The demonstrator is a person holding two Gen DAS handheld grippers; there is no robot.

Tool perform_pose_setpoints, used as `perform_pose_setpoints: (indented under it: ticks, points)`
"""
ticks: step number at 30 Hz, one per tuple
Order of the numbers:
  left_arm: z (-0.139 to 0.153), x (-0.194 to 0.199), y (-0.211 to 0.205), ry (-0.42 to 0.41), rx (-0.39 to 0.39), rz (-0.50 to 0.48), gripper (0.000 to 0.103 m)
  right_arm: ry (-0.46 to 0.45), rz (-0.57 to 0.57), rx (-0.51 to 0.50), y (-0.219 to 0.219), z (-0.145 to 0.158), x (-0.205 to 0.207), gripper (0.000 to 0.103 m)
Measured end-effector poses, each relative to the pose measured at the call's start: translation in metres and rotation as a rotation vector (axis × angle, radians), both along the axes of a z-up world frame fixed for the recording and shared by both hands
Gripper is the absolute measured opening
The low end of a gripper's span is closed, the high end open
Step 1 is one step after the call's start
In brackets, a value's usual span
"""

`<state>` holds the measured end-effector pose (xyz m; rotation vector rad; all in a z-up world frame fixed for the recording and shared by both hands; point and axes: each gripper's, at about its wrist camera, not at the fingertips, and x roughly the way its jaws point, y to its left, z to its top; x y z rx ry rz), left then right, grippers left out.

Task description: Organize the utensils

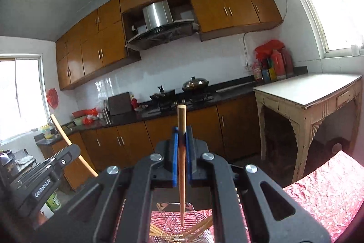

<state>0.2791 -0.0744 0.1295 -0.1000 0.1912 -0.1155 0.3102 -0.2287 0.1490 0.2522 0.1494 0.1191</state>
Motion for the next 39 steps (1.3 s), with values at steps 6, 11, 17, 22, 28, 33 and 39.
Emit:
perform_pose_setpoints:
  ticks: [6,11,17,22,28,33,39]
  points:
    - [-0.021,0.013,0.009,0.075,-0.013,-0.007,0.007,0.106,0.033,0.024,0.003,-0.032,0.033,0.007]
    - [-0.029,0.018,0.01,0.113,0.003,-0.022,0.007,0.165,0.032,0.032,0.003,-0.052,0.044,0.007]
    - [-0.034,0.023,0.005,0.157,0.029,-0.043,0.007,0.225,0.004,-0.008,0.002,-0.065,0.053,0.01]
    - [-0.03,0.024,0.008,0.178,0.046,-0.002,0.035,0.197,-0.069,-0.065,-0.002,-0.064,0.041,0.051]
    - [-0.019,0.003,0.017,0.151,0.043,0.032,0.057,0.168,-0.098,-0.093,-0.013,-0.053,0.019,0.064]
    - [-0.008,-0.023,0.028,0.109,0.035,0.043,0.07,0.117,-0.134,-0.098,-0.022,-0.043,-0.018,0.079]
    - [-0.007,-0.054,0.042,0.07,0.064,0.082,0.089,0.06,-0.15,-0.105,-0.025,-0.043,-0.064,0.099]
